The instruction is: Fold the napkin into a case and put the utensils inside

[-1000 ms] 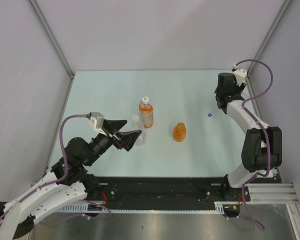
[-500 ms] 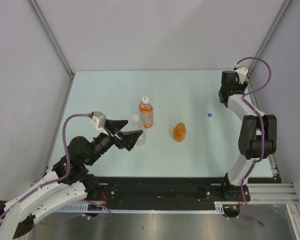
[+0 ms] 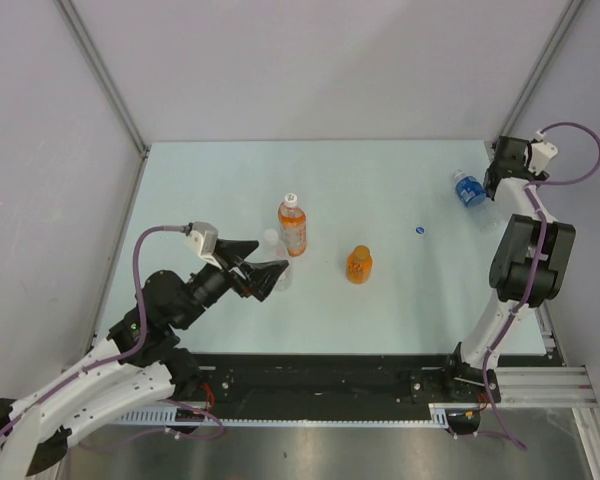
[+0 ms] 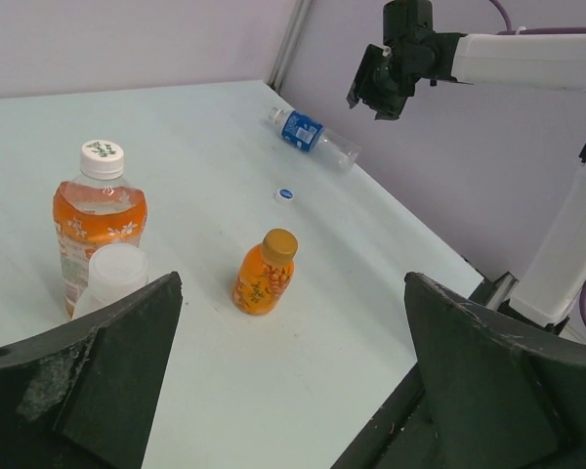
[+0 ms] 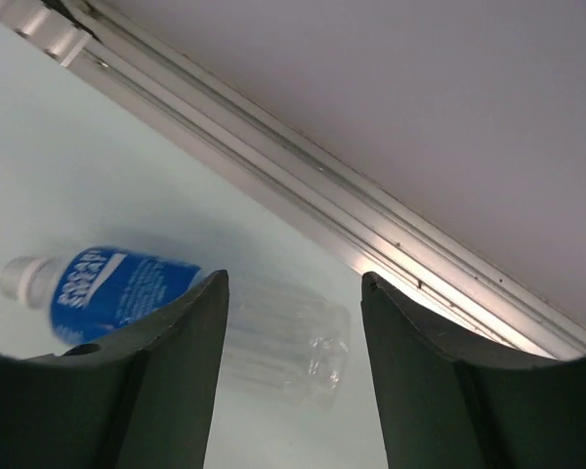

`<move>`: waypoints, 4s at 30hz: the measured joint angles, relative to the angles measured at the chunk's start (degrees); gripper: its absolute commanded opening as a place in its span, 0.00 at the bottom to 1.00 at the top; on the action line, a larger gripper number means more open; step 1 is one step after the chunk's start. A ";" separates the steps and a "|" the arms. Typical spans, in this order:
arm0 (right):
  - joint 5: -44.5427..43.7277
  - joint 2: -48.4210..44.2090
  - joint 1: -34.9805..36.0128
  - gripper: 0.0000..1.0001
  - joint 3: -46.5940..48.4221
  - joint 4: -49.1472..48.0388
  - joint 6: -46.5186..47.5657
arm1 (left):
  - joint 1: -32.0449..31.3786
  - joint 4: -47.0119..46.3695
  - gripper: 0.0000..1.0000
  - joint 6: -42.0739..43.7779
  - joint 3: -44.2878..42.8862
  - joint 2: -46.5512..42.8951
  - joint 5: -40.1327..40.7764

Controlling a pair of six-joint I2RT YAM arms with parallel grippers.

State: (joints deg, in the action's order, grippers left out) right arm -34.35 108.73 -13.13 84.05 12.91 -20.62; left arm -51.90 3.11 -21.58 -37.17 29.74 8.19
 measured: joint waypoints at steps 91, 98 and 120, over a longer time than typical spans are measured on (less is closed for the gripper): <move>11.98 5.20 13.73 0.26 -1.18 -1.84 -0.09 | 0.00 -3.30 1.00 -1.03 0.85 7.76 -5.22; 1.16 -7.61 20.76 0.24 -17.90 -27.65 6.49 | 0.00 -3.37 1.00 -1.57 0.85 7.58 -5.88; -6.38 -12.90 27.04 0.09 -31.19 -63.82 14.95 | 0.00 -1.73 1.00 -2.95 0.85 5.55 -5.05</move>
State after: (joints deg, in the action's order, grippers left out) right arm -40.73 95.83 13.91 52.86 -50.92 -5.67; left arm -51.90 1.39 -24.53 -36.32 35.29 3.14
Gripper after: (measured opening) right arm 0.381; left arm 0.996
